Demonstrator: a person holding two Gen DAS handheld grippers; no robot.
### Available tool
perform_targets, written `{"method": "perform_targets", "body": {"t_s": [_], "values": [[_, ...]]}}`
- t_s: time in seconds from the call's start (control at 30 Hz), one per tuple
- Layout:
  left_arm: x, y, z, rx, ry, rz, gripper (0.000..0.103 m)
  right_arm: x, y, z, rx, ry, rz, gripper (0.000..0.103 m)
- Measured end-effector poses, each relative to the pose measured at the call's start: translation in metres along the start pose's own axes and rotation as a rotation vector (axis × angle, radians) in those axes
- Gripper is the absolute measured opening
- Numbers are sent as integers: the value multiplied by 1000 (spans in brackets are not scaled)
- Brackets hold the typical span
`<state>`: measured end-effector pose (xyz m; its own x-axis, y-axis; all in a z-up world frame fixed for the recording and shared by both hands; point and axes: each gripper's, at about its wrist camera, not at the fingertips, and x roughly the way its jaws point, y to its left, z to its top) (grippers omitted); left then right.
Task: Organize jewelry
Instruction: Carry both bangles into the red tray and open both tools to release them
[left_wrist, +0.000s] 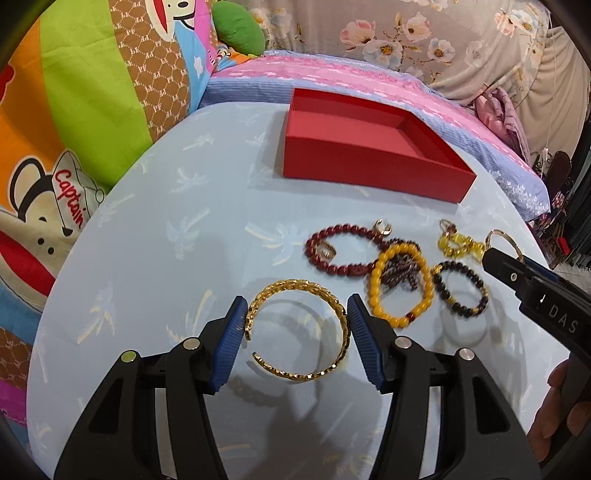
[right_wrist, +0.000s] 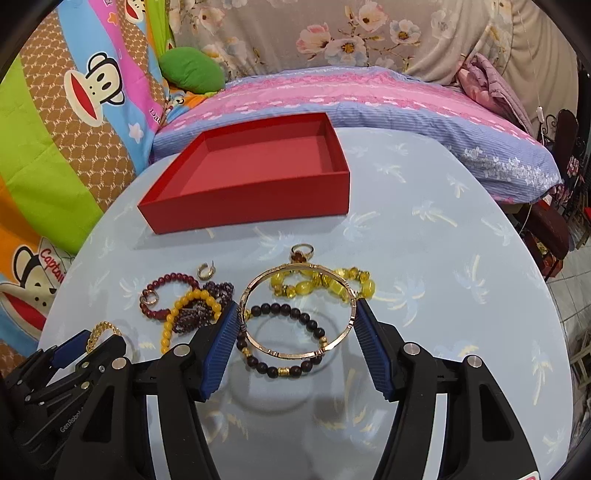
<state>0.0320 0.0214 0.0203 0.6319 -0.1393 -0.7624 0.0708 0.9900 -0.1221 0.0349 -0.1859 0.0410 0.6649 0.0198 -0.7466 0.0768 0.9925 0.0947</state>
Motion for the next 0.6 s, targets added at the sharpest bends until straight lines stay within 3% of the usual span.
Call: {"method": "perform_targets", "body": {"t_s": [0.23, 0.6], "values": [[-2, -11, 49, 26, -49, -17, 53, -4, 1, 36, -21, -43, 31, 61], [51, -43, 181, 115, -134, -67, 54, 53, 10, 159, -93, -78, 85, 61]]}}
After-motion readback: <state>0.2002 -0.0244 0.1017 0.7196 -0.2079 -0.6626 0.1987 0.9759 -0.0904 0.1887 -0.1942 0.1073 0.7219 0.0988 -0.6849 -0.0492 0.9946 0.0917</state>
